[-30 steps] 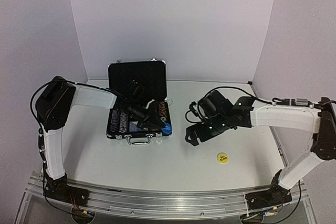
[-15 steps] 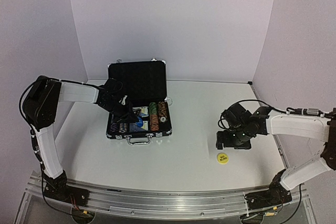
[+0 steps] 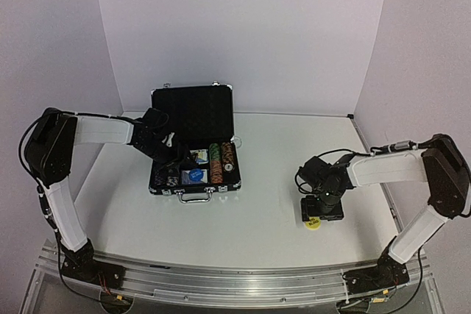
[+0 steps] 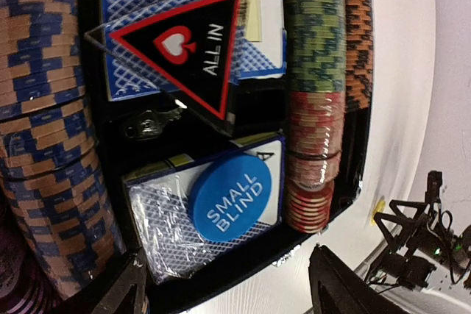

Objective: Pack up texas hold em set

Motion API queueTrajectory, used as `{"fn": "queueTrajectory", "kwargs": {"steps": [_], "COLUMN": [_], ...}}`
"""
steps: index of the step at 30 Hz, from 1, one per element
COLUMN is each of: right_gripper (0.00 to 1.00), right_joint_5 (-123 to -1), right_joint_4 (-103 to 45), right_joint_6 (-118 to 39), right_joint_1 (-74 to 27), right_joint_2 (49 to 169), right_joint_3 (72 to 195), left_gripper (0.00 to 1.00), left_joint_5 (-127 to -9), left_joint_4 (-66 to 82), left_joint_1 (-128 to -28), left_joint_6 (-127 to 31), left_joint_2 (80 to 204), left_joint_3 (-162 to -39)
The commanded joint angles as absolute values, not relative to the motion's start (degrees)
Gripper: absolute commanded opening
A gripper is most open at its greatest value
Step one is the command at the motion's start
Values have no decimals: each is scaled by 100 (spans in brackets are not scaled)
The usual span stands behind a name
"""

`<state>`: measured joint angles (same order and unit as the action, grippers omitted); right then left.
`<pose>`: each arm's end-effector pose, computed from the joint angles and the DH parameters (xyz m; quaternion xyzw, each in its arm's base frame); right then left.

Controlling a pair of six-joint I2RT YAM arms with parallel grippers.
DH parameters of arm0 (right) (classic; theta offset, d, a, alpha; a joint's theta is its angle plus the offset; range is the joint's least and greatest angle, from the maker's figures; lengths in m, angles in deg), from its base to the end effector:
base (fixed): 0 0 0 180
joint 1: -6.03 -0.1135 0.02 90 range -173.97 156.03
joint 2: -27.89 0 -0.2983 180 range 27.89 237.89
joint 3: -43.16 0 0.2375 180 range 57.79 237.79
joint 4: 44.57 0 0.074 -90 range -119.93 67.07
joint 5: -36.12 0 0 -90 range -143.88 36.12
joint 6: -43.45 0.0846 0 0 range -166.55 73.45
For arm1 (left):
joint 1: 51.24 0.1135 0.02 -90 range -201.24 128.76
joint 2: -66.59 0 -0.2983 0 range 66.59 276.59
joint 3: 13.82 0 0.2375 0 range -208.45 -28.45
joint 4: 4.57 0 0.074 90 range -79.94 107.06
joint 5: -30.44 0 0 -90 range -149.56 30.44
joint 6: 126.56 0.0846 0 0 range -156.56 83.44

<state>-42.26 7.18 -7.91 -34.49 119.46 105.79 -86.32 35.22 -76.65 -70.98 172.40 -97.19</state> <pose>0.2098 0.1569 0.1420 -0.0081 0.9916 -0.0263 0.1265 0.3363 -0.2020 0.1775 -0.0188 0.9459 -0.3111 0.0903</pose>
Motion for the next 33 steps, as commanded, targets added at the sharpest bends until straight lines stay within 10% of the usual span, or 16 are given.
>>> {"fn": "queueTrajectory", "kwargs": {"steps": [1,4,15,33], "right_gripper": [76,71,33,31], "right_joint_5": [-4499,-4661,-5027,-5208], "right_joint_4": [795,748,696,628], "right_joint_6": [-779,-758,-636,-2713], "right_joint_1": [-3432,-3433,-3453,-4626], "right_joint_2": [12120,12238,12225,12236], "right_joint_3": [10789,10803,10717,12385], "left_gripper": [86,99,100,90], "left_joint_5": [-8534,-8554,-9049,-12254], "left_joint_4": [3526,3490,2980,1623], "left_joint_1": [-7655,-7653,-7731,-9203], "left_joint_6": [-6842,-6837,-7074,-7676], "left_joint_2": [16573,16336,16042,18526], "left_joint_3": [-9693,-9674,-9581,-10922]}}
